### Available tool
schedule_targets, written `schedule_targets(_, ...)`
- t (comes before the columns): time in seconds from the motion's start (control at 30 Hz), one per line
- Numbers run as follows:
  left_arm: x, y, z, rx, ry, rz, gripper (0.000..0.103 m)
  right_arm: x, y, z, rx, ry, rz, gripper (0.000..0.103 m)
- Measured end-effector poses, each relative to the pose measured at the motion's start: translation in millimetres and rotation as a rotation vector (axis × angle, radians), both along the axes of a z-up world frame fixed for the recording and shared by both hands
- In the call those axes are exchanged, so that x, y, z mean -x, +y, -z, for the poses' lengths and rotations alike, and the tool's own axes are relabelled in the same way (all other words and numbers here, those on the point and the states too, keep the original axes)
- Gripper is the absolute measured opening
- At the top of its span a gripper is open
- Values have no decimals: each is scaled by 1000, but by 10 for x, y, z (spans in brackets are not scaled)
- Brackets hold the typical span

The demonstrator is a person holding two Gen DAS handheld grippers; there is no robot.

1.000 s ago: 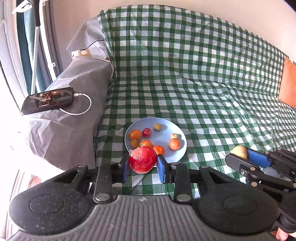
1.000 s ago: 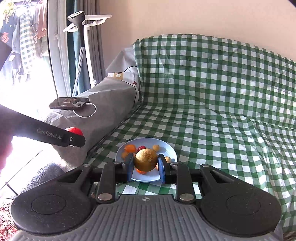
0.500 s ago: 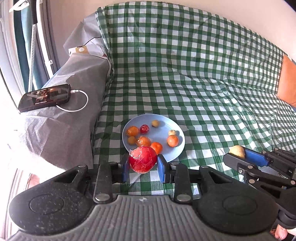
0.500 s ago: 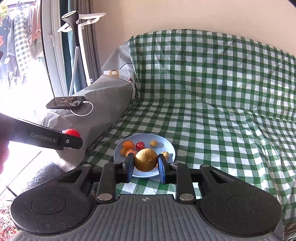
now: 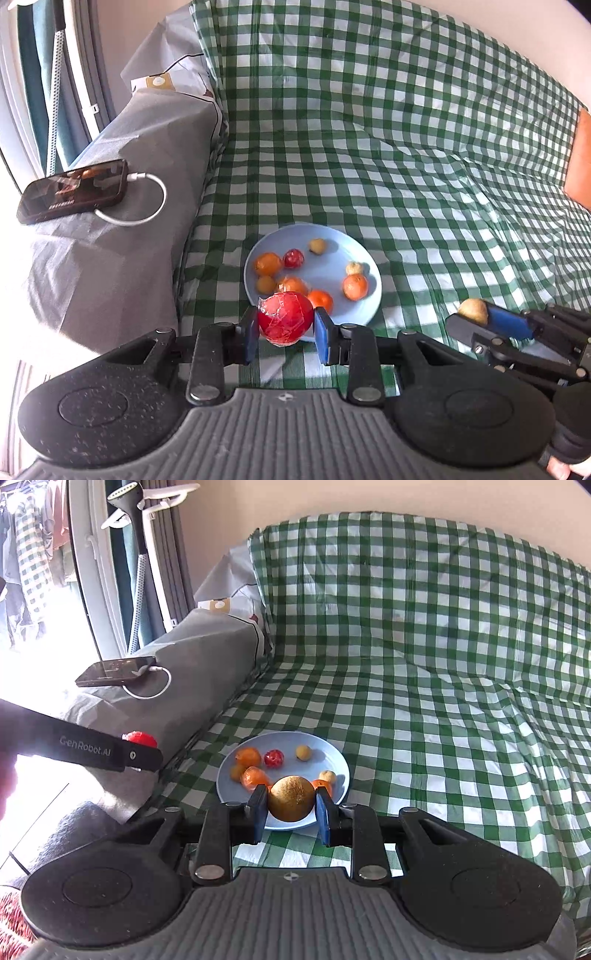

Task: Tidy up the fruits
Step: 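Carry the red plum and potato over the blue plate with both tools, then open both tools to drop the plum and potato onto the plate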

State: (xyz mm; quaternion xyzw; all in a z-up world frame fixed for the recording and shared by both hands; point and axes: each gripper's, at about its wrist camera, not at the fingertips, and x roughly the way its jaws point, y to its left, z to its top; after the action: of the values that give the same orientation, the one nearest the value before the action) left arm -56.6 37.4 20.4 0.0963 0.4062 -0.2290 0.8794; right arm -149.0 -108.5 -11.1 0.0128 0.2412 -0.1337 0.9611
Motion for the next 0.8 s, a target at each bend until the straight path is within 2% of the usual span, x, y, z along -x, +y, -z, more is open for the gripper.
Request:
schedule_targets(0.2, -432, -273, 170, -19, 46, -2, 34, -459, -186, 106, 3, 40, 9, 28)
schedule_targets(0.47, -1020, -664, 600, -93, 101, 0, 34, -1128, -534, 385, -2, 116, 15, 28)
schedule_targets(0.73, -1420, -900, 1041, -150, 146, 8, 34, -1640, -776, 678, 19, 192, -9, 28)
schedule_targets(0.77, -1447, -915, 1085, -156, 152, 13, 38, -1690, -794, 717, 19, 204, -17, 28)
schedule_targets(0.8, -1464, -923, 1110, -160, 159, 18, 54, -1751, -815, 762, 8, 226, -37, 29)
